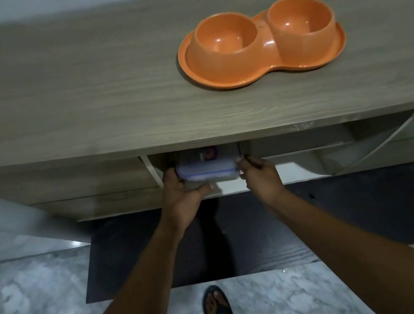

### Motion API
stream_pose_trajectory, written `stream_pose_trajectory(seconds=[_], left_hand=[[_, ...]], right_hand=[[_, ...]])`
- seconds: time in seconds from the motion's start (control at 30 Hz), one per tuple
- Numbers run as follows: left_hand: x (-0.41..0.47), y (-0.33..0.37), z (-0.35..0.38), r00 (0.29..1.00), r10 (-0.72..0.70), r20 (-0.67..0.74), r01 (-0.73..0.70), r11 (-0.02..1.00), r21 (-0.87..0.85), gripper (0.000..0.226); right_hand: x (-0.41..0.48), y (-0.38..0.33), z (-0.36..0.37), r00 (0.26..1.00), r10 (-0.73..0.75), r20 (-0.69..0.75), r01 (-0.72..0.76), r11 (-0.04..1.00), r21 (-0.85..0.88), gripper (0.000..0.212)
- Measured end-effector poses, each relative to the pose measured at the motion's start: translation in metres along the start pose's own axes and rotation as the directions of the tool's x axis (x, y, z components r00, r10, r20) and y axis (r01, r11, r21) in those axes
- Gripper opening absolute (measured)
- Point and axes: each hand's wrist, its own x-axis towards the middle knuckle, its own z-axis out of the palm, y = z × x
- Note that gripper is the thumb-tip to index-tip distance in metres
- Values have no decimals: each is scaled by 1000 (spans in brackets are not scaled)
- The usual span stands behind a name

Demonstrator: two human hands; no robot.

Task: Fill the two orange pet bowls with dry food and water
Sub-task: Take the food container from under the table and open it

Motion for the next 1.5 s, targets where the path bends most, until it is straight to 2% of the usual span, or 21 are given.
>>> stream_pose_trajectory(seconds=[0.07, 0.2, 0.3, 0.37, 0.47, 0.57, 0.63, 0.73, 0.83, 0.93, 1.13, 1.2, 1.37, 1.43, 1.5], left_hand=[[-29, 2, -3, 1000, 6, 13, -5, 996, -90, 55], [-99, 35, -12, 984, -148, -100, 131, 978, -164, 12], [-137, 71, -24, 963, -162, -214, 145, 985, -93, 29], [-146, 98, -34, 958, -157, -240, 139, 986, -90, 30], [-143, 145, -49, 973, -126, -193, 88, 977, -195, 18], [-124, 187, -74, 985, -114, -129, 80, 967, -243, 14], [-102, 209, -93, 991, -116, -64, 99, 968, -232, 11], [-55, 229, -122, 988, -156, 17, 156, 959, -235, 11], [-5, 238, -145, 979, -187, 84, 202, 949, -241, 9], [40, 236, -159, 965, -215, 153, 246, 941, -231, 14], [95, 232, -165, 931, -232, 281, 293, 935, -200, 20], [103, 226, -164, 929, -227, 291, 295, 931, -215, 19], [114, 226, -156, 956, -199, 215, 247, 943, -224, 18], [118, 227, -155, 960, -207, 188, 250, 938, -241, 19], [120, 229, -156, 974, -195, 112, 218, 944, -248, 19]], right_hand=[[-30, -7, -18, 999, 41, -14, -40, 999, 33, 8], [-105, -45, -64, 992, 114, 59, -113, 993, -16, 13], [-155, -86, -93, 987, 119, 110, -114, 992, -55, 11], [-174, -114, -99, 985, 107, 133, -101, 994, -49, 11], [-183, -158, -94, 991, 12, 132, -10, 1000, -11, 16], [-175, -203, -76, 986, -106, 128, 112, 993, -40, 39], [-161, -230, -57, 980, -144, 141, 154, 986, -63, 44], [-130, -260, -21, 976, -97, 193, 119, 987, -104, 41], [-102, -280, 16, 975, 13, 221, 8, 996, -94, 24], [-74, -287, 48, 975, 126, 181, -121, 992, -39, 17], [-37, -277, 84, 967, 247, 68, -255, 950, 182, 22], [-34, -273, 89, 974, 224, -9, -217, 951, 218, 22], [-29, -268, 101, 979, 31, -201, -22, 999, 47, 26], [-27, -270, 102, 975, 17, -222, 7, 994, 105, 25], [-31, -274, 103, 978, 27, -207, 10, 984, 176, 11]])
